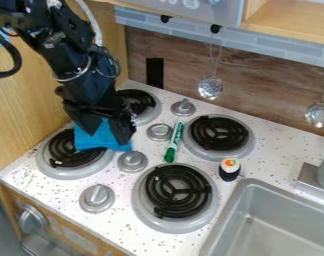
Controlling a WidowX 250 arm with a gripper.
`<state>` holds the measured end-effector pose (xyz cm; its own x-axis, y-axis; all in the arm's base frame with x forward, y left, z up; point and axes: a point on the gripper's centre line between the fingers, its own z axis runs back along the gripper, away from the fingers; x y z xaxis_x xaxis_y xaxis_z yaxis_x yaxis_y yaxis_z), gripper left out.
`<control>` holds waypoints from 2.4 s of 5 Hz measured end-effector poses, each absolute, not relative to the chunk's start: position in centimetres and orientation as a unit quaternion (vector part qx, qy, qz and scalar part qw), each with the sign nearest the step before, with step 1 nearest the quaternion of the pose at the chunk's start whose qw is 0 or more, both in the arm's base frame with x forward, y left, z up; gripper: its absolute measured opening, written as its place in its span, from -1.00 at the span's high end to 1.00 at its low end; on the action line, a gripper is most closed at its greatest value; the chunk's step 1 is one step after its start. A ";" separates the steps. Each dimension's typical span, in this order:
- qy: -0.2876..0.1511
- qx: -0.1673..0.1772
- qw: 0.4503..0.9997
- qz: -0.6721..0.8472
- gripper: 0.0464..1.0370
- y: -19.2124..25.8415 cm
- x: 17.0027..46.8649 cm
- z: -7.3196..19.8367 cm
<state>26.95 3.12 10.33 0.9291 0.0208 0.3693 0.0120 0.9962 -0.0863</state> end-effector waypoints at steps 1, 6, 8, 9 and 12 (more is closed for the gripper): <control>-0.176 -0.047 0.983 0.004 -0.93 3.0 26.8 9.7; -0.130 -0.020 0.982 0.133 -0.93 11.4 34.5 5.3; -0.124 -0.010 0.980 0.156 -0.93 13.7 36.0 3.5; -0.126 0.014 0.977 0.173 -0.93 14.8 36.5 3.0; -0.086 0.026 0.978 0.189 -0.93 15.8 37.2 0.5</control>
<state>37.19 15.80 0.45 0.9136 0.3654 0.1784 -0.3743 0.9272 0.0177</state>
